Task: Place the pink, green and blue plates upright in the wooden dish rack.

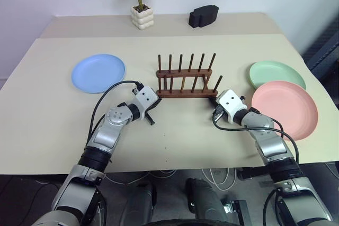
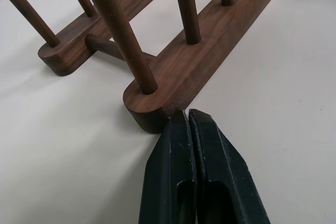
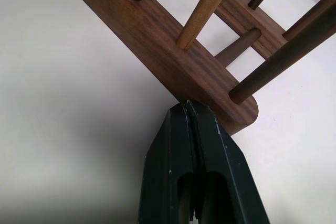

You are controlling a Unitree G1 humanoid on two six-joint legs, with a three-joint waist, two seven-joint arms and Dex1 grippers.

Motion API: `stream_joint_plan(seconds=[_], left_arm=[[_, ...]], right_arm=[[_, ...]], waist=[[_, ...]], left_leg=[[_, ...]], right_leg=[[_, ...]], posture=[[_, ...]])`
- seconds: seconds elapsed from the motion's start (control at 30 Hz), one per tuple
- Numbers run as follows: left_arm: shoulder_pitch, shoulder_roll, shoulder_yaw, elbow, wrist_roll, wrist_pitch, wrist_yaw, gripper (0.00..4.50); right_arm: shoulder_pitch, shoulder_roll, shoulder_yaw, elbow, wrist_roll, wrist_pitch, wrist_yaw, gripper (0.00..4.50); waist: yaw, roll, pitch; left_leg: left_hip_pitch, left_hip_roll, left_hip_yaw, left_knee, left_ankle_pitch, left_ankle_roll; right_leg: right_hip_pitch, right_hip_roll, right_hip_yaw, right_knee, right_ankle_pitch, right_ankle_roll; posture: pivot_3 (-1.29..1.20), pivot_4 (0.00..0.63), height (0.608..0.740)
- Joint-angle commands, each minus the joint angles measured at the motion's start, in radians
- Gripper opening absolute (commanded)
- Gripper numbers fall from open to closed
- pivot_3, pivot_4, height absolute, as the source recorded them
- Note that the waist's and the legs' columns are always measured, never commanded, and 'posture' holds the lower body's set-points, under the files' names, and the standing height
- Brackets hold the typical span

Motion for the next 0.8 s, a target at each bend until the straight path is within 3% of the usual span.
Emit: stream_joint_plan(seconds=[0.03,0.23,0.27,0.33,0.57,0.8], left_arm=[[0.033,0.015,0.014,-0.044,-0.018,0.017,-0.029,0.02],[0.100,0.023,0.033,-0.213,-0.148,0.052,-0.150,0.02],[0.110,0.021,0.028,-0.234,-0.159,0.058,-0.163,0.00],[0.120,0.009,0.021,-0.262,-0.189,0.070,-0.192,0.00],[0.131,-0.009,-0.042,-0.335,-0.260,0.098,-0.315,0.00],[0.112,-0.053,-0.088,-0.323,-0.269,0.113,-0.345,0.00]], right_arm=[[0.022,-0.031,-0.012,-0.076,0.028,0.022,0.056,0.00],[0.102,-0.156,-0.152,-0.340,0.121,0.208,0.122,0.00],[0.120,-0.177,-0.188,-0.387,0.166,0.245,0.149,0.25],[0.146,-0.209,-0.262,-0.452,0.244,0.317,0.180,0.86],[0.236,-0.283,-0.377,-0.560,0.259,0.490,0.134,4.39],[0.360,-0.276,-0.367,-0.690,0.223,0.638,0.059,4.46]], waist=[[0.000,0.000,0.000],[0.007,0.001,0.001],[0.008,0.001,0.001],[0.008,0.001,0.001],[0.007,0.001,0.001],[0.007,0.001,0.001]], left_leg=[[0.000,0.000,0.000,0.000,0.000,0.000],[-0.004,0.000,0.000,-0.002,0.000,0.000],[-0.004,0.000,0.000,-0.001,0.000,0.000],[-0.004,0.000,0.000,-0.001,0.000,0.000],[-0.004,0.000,0.000,-0.001,0.000,0.000],[-0.004,0.000,0.001,-0.001,0.000,0.000]], right_leg=[[0.000,0.000,0.000,0.000,0.000,0.000],[-0.005,-0.001,0.000,0.000,0.000,0.001],[-0.005,-0.001,0.000,0.000,0.000,0.001],[-0.005,-0.001,0.000,-0.001,-0.001,0.000],[-0.004,-0.001,0.000,-0.001,-0.002,-0.003],[-0.004,-0.001,0.000,-0.001,-0.002,-0.003]], posture=[[0.00,0.150,0.731],[0.00,0.150,0.731],[0.00,0.150,0.731],[0.00,0.150,0.731],[0.00,0.150,0.731],[0.00,0.150,0.731]])
